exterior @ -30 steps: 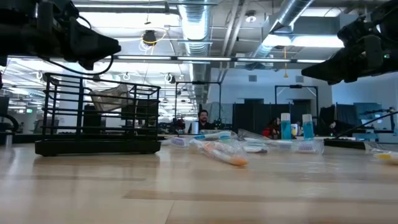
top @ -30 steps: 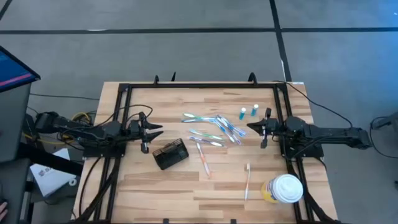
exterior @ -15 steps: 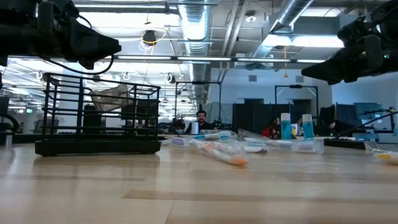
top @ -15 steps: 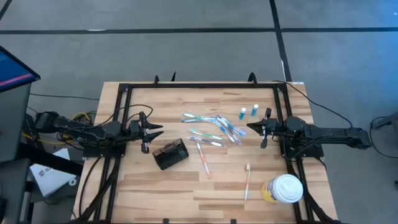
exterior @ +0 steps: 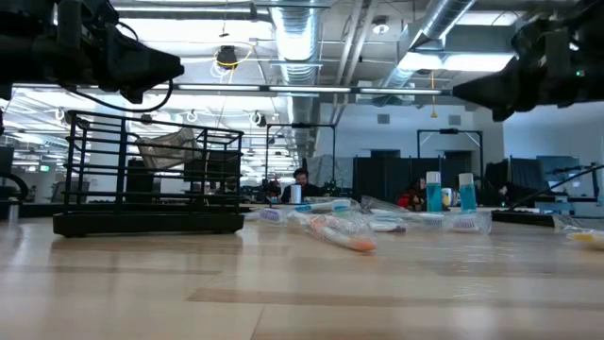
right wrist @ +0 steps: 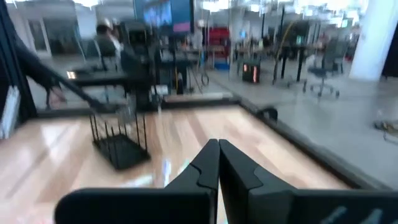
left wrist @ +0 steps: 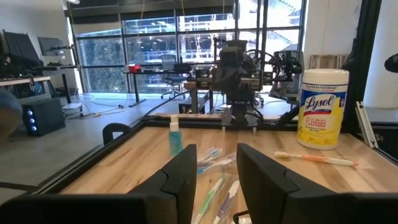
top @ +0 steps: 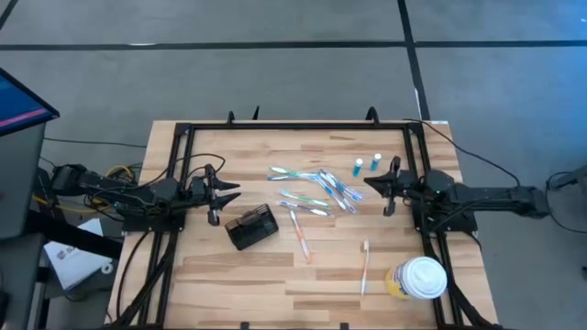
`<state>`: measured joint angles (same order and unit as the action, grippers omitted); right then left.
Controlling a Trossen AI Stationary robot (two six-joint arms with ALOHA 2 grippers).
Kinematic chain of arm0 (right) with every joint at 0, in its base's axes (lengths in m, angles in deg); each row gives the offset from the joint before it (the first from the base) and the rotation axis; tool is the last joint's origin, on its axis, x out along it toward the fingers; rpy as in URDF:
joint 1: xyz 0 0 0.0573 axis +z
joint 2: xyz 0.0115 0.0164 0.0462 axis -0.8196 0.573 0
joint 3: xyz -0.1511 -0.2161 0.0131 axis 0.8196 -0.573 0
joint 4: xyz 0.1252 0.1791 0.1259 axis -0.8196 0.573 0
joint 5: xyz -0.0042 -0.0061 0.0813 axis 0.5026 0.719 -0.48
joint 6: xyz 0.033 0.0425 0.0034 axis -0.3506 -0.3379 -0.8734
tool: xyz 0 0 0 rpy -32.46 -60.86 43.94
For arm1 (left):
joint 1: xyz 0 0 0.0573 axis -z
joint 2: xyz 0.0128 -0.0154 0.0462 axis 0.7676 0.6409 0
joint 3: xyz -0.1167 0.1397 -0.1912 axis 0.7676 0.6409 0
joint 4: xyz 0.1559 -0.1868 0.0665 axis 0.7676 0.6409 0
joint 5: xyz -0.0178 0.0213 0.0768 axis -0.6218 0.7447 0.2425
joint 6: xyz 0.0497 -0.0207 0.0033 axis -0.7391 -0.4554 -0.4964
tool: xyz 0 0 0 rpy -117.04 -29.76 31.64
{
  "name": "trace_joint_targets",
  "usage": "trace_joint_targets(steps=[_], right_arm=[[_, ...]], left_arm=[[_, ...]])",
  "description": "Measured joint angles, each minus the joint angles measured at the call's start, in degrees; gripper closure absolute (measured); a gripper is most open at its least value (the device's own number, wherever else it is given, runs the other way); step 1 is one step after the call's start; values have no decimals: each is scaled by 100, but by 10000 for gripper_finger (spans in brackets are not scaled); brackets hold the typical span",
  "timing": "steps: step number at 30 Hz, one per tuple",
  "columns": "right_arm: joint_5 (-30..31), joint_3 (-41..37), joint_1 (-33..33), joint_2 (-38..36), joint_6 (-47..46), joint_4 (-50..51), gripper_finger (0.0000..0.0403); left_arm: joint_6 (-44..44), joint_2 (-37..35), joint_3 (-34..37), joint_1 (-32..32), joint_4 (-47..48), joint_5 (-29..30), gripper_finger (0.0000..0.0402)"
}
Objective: Pick & Place toothbrushing station
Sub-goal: Put the top blue toothbrush into the top left section of the mesh organizer
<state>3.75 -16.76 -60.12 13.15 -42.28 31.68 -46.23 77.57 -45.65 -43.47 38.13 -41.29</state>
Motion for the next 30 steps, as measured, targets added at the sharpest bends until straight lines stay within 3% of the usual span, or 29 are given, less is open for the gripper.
trace_joint_targets(steps=[18, 25, 30], right_arm=[[-30, 1600, -687, 3282, 160, -32, 403], [-859, 2443, -1160, 4467, 224, 156, 403], [-962, 3150, -1412, 5380, 357, 839, 403]], left_arm=[[2, 1, 0, -1, -19, 1, 294], [2, 0, 0, -1, -18, 2, 294], [12, 1, 0, -1, -18, 0, 294]])
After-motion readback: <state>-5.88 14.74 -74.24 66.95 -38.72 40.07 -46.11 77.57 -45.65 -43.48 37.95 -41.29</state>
